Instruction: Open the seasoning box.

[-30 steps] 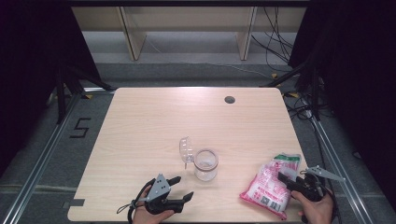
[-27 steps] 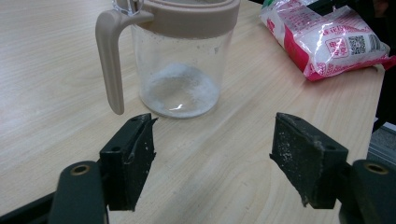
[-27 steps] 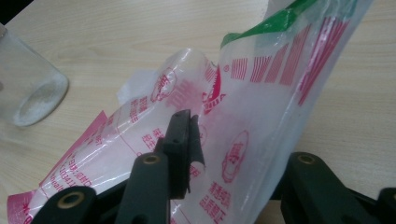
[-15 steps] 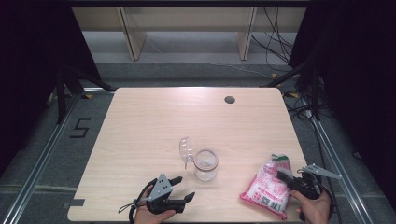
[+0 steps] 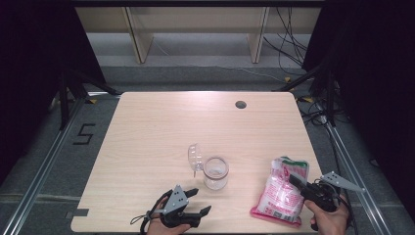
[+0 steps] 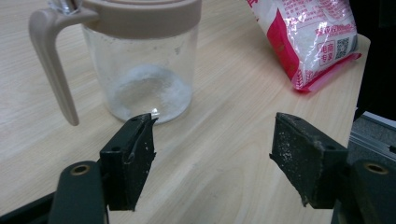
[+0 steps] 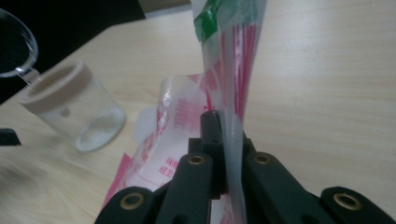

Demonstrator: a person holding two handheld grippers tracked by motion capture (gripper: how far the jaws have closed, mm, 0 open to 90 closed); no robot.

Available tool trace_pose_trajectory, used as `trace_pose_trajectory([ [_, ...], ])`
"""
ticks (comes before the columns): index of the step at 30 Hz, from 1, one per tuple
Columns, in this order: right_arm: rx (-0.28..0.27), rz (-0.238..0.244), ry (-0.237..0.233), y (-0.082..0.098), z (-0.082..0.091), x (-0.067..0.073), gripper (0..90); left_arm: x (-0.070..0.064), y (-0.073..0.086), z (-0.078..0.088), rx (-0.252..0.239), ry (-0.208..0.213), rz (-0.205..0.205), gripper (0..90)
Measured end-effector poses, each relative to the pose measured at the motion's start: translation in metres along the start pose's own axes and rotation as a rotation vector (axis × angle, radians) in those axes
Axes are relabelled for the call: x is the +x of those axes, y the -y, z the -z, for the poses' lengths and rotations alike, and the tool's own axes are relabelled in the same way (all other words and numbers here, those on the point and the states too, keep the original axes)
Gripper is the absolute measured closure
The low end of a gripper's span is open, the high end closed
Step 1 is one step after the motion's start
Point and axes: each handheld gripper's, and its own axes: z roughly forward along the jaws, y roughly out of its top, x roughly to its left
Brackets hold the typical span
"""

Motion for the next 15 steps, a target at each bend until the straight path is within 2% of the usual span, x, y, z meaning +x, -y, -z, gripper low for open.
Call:
trace_pose_trajectory([
  [1,-0.024,0.002,-0.006,-0.001,0.000,0.002,90.0,-0.004,0.000,-0.004,-0.018,0.015,0.031,29.5],
  [3,-0.039,0.005,-0.017,-0.004,0.003,0.008,90.0,-0.010,-0.001,-0.009,0.004,0.035,0.004,29.5],
  [4,-0.053,0.032,-0.030,-0.006,0.002,0.009,90.0,-0.014,-0.001,-0.013,0.010,0.045,0.003,29.4],
  [5,-0.050,0.000,-0.033,-0.008,0.004,0.015,90.0,-0.018,-0.001,-0.016,0.016,0.059,0.000,29.4],
  [6,-0.061,0.026,-0.046,-0.009,0.003,0.016,90.0,-0.021,-0.002,-0.019,0.021,0.065,-0.008,29.4],
  [7,-0.058,0.020,-0.043,-0.010,0.004,0.019,90.0,-0.023,-0.002,-0.021,0.030,0.075,-0.019,29.4],
  [9,-0.077,0.033,-0.056,-0.012,0.002,0.024,90.0,-0.027,-0.004,-0.024,0.029,0.091,-0.019,29.4],
  [11,-0.061,0.018,-0.065,-0.015,0.004,0.031,90.0,-0.030,-0.005,-0.027,0.022,0.094,-0.012,29.5],
  [12,-0.081,0.050,-0.073,-0.016,0.003,0.030,90.0,-0.029,-0.005,-0.027,0.034,0.100,-0.024,29.4],
  [13,-0.071,0.054,-0.069,-0.018,0.003,0.033,90.0,-0.031,-0.005,-0.028,0.031,0.103,-0.017,29.4],
  [14,-0.073,0.044,-0.074,-0.018,0.003,0.037,90.0,-0.030,-0.006,-0.029,0.039,0.102,-0.033,29.4],
  [15,-0.070,0.063,-0.070,-0.020,0.003,0.038,90.0,-0.031,-0.006,-0.031,0.033,0.109,-0.024,29.4],
])
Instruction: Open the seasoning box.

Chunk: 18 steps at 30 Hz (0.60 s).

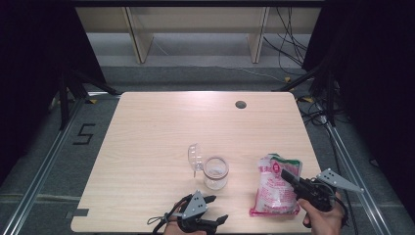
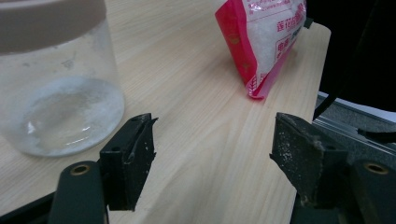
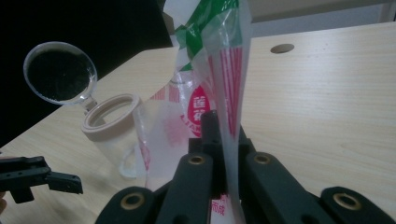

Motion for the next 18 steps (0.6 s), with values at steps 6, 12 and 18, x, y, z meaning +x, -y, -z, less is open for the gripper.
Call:
trace_pose_trajectory([
  [6,-0.005,0.021,-0.026,-0.010,-0.008,0.009,90.0,-0.001,-0.004,-0.005,-0.003,0.001,-0.001,29.5],
  [12,0.005,0.065,-0.029,-0.025,-0.017,0.018,90.0,0.002,-0.009,-0.011,-0.001,0.003,-0.005,29.6],
  [18,0.000,0.079,-0.022,-0.041,-0.020,0.029,90.0,0.000,-0.014,-0.024,0.002,-0.004,-0.012,29.8],
])
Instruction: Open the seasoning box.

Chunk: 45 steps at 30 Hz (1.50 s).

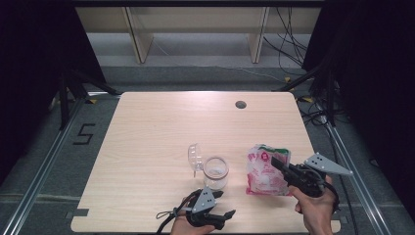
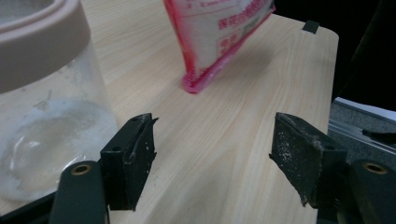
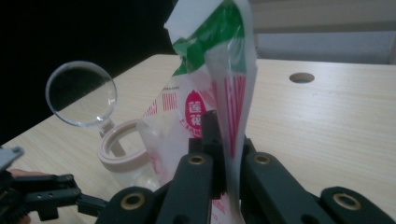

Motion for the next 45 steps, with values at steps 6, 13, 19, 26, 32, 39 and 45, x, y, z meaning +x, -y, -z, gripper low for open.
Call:
trace_pose_trajectory([
  [6,-0.031,0.032,-0.020,-0.010,0.000,0.006,90.0,-0.008,-0.009,-0.014,0.010,-0.046,-0.039,29.7],
  [13,-0.025,0.023,-0.045,-0.019,0.004,0.019,90.0,-0.023,-0.016,-0.050,0.018,-0.080,-0.058,28.3],
  [19,-0.036,0.050,-0.078,-0.029,0.011,0.028,90.0,-0.026,-0.025,-0.057,0.041,-0.110,-0.058,29.0],
  [26,-0.046,0.091,-0.074,-0.041,0.015,0.038,90.0,-0.028,-0.035,-0.063,0.010,-0.134,-0.057,36.7],
  [32,-0.024,0.111,-0.081,-0.050,0.014,0.048,90.0,-0.031,-0.034,-0.069,-0.039,-0.197,-0.080,53.0],
  [39,0.004,0.119,-0.074,-0.054,0.005,0.052,90.0,-0.031,-0.032,-0.068,-0.083,-0.193,-0.107,71.6],
  [45,0.022,0.153,-0.086,-0.064,-0.006,0.059,90.0,-0.031,-0.034,-0.065,-0.100,-0.182,-0.102,73.4],
])
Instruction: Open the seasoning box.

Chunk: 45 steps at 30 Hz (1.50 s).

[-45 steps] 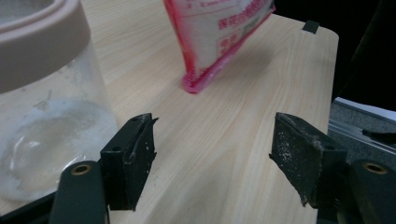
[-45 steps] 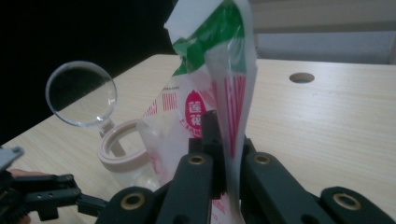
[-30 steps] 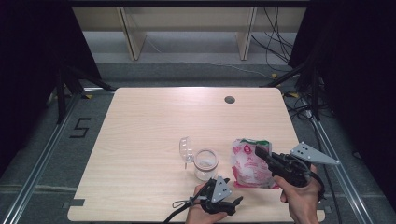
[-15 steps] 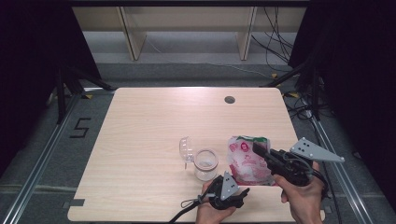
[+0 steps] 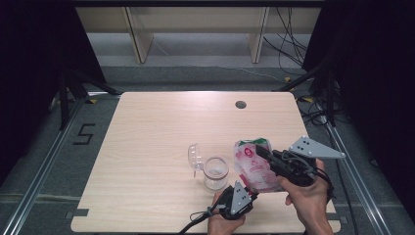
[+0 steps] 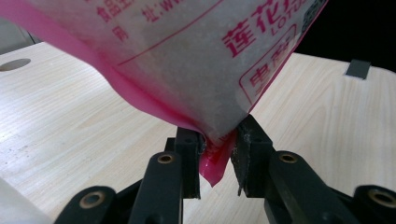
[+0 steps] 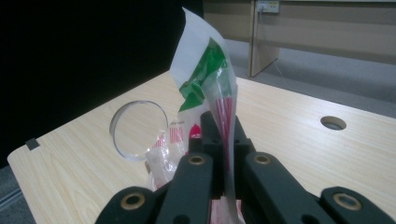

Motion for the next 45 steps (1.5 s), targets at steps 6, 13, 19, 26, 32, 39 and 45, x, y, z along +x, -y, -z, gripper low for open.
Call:
trace_pose_trajectory([
  [6,0.028,0.035,-0.013,-0.014,-0.016,0.002,90.0,0.006,-0.003,0.003,-0.028,0.017,0.035,73.8],
  [13,0.050,0.060,-0.027,-0.023,-0.040,0.009,90.0,0.011,-0.003,0.004,-0.056,0.028,0.024,74.2],
  [19,0.075,0.084,-0.029,-0.028,-0.053,0.015,90.0,0.014,-0.003,0.005,-0.069,0.027,0.033,74.5],
  [26,0.098,0.072,-0.016,-0.030,-0.060,0.014,90.0,0.014,-0.004,0.002,-0.079,0.049,0.057,74.7],
  [32,0.125,0.067,-0.012,-0.029,-0.068,0.014,90.0,0.014,-0.003,-0.001,-0.072,0.070,0.057,74.7],
  [39,0.152,0.097,-0.016,-0.027,-0.080,0.016,90.0,0.015,-0.002,-0.004,-0.071,0.084,0.061,74.7],
  [45,0.189,0.100,-0.026,-0.025,-0.086,0.019,90.0,0.015,-0.001,-0.006,-0.072,0.091,0.065,74.8],
])
